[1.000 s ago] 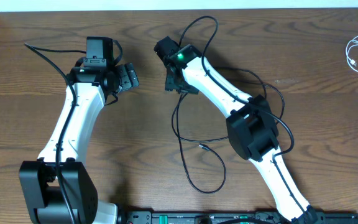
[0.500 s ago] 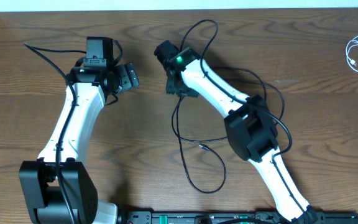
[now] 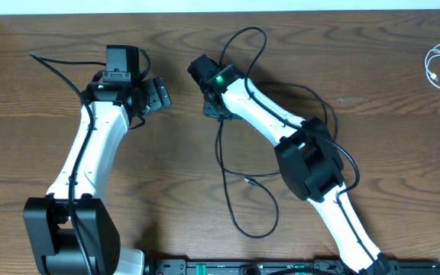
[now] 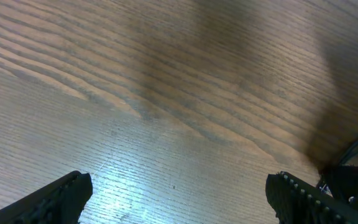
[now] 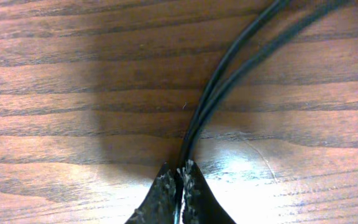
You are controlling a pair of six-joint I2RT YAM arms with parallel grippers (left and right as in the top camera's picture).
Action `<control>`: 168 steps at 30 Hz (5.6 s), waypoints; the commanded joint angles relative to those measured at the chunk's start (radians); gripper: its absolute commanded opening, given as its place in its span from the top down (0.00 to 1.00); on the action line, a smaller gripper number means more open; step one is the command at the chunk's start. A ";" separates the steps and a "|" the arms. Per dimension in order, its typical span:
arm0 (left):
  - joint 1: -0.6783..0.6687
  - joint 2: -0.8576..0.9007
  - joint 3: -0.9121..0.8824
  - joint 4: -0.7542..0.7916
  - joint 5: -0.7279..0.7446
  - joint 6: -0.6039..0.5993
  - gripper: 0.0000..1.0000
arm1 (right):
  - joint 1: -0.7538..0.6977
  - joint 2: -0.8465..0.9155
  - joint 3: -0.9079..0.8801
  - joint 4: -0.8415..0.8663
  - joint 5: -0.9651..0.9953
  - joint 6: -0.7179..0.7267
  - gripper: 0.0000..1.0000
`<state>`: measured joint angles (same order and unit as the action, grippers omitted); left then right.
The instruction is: Untangle cables
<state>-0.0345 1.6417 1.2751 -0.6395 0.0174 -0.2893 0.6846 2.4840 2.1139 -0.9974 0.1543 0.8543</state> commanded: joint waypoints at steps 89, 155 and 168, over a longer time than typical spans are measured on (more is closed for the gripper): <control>0.003 -0.005 0.020 -0.003 -0.002 -0.008 0.05 | -0.768 0.105 0.115 0.142 -0.285 -1.209 0.58; 0.003 -0.005 0.020 -0.003 -0.002 -0.008 0.05 | -1.232 -0.489 0.481 -0.346 -0.634 -1.111 0.01; 0.003 -0.005 0.020 -0.003 -0.003 -0.008 0.05 | -0.925 -0.828 0.481 -0.605 -0.635 -1.139 0.01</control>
<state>-0.0345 1.6417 1.2751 -0.6403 0.0204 -0.2920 -0.2840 1.7134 2.5870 -1.5723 -0.4698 -0.2661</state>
